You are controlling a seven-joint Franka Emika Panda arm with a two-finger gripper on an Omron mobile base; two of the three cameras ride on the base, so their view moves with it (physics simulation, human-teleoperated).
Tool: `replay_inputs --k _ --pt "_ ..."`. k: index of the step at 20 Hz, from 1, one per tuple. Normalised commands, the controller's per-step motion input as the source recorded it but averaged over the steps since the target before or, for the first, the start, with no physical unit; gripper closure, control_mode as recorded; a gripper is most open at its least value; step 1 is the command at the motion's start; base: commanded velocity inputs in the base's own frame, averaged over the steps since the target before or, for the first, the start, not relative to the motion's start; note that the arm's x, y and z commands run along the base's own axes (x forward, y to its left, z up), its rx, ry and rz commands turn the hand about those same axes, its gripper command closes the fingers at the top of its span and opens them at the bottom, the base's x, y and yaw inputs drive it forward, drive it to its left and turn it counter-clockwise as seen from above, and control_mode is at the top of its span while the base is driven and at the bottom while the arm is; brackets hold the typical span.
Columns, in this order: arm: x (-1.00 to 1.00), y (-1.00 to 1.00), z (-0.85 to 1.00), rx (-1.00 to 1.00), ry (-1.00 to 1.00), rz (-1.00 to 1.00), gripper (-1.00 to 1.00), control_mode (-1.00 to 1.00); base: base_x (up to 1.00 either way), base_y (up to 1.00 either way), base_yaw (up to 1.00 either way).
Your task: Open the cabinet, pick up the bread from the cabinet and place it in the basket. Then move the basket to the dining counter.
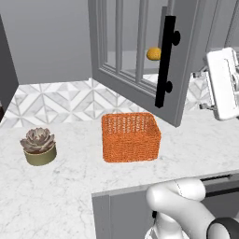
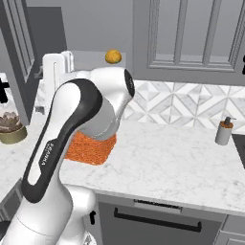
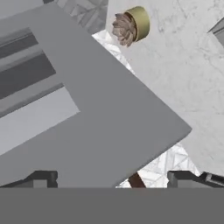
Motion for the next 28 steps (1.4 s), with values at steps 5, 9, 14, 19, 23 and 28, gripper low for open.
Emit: replay_inputs --k 5,9,14,19,23,28 --pt "0.00 1.00 -0.03 -0.14 0.05 0.14 -1.00 -1.00 0.00 0.00 0.00" --pt "0.00 1.00 -0.14 -0.09 0.05 0.11 -1.00 -1.00 0.00 0.00 0.00" --pt "0.00 1.00 -0.24 -0.03 0.00 0.01 -1.00 -1.00 0.00 0.00 0.00" --pt "0.00 0.97 -0.29 -0.01 0.02 0.00 -1.00 -1.00 0.00 0.00 0.00" --pt "0.09 0.17 -0.29 -0.14 0.04 0.00 -1.00 -1.00 0.00 0.00 0.00" --pt "0.31 -0.09 -0.17 -0.26 0.00 0.00 -1.00 -1.00 0.00 0.00 0.00"
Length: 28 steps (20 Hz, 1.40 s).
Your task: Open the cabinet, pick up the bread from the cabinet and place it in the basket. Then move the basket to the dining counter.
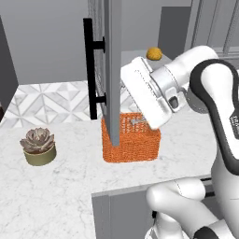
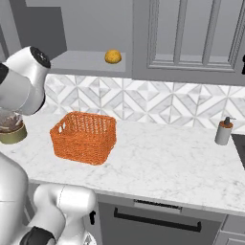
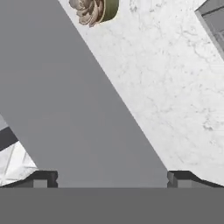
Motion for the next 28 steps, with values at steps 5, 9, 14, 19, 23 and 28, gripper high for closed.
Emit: replay_inputs --k 5,9,14,19,23,28 --pt "0.50 -0.75 -0.19 -0.30 0.00 0.00 -1.00 -1.00 0.00 0.00 0.00" --pt "0.71 -1.00 -0.68 -0.19 0.00 0.00 -1.00 -1.00 0.00 0.00 0.00" --pt "0.55 -0.62 -0.31 -0.12 -0.19 0.06 -1.00 -1.00 0.00 0.00 0.00" --pt "0.02 -0.21 -0.29 -0.34 -0.34 0.03 -1.00 -1.00 0.00 0.00 0.00" --pt "-0.02 -0.54 -0.44 -0.38 -0.29 0.04 -1.00 -1.00 0.00 0.00 0.00" --pt "0.00 -0.30 -0.05 -0.39 -0.30 0.02 -1.00 -1.00 0.00 0.00 0.00"
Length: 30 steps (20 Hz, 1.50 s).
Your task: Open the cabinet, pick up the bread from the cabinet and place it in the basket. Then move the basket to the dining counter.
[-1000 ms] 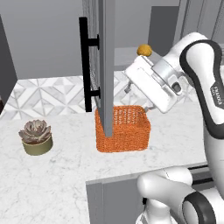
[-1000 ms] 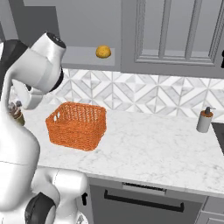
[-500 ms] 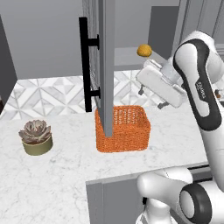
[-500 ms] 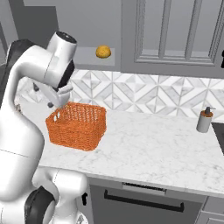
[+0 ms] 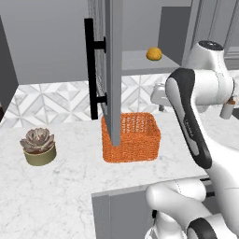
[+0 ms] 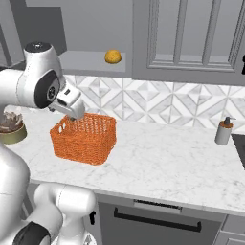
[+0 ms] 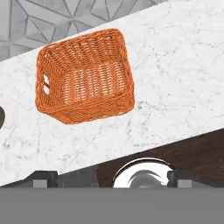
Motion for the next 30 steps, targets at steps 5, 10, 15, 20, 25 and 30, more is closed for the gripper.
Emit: replay_inputs --k 5,10,15,20,25,30 --pt "0.33 -0.17 0.39 -0.22 -0.51 0.09 -1.00 -1.00 0.00 0.00 0.00" --pt "0.54 -0.03 0.91 -0.11 -0.45 0.00 -1.00 -1.00 0.00 0.00 0.00" --pt "0.55 0.00 0.42 -0.15 -0.42 0.00 -1.00 -1.00 0.00 0.00 0.00" --pt "0.67 0.00 0.15 -0.23 -0.15 0.02 -1.00 -1.00 0.00 0.00 0.00" --pt "0.50 -0.01 0.55 0.00 0.13 -0.01 -1.00 -1.00 0.00 0.00 0.00" --pt "0.85 -0.17 -0.06 0.04 0.22 -0.14 -1.00 -1.00 0.00 0.00 0.00"
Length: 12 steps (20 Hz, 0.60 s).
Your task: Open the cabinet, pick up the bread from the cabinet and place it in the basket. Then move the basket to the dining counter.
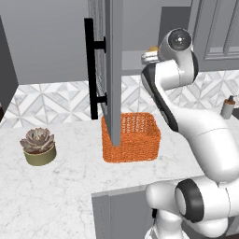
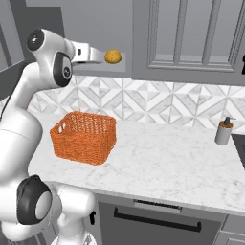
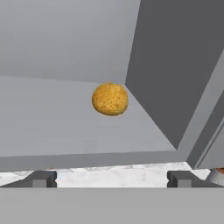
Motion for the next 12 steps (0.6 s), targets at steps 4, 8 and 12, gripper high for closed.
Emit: replay_inputs --k 4,8,12 --pt "0.56 0.00 -0.09 -0.01 0.00 -0.13 -1.00 -1.00 0.00 0.00 0.00" --pt "0.47 -0.02 0.00 0.00 0.00 -0.08 -1.00 -1.00 0.00 0.00 0.00" --pt "0.50 -0.31 0.00 0.00 0.09 -0.02 -1.00 -1.00 0.00 0.00 0.00"
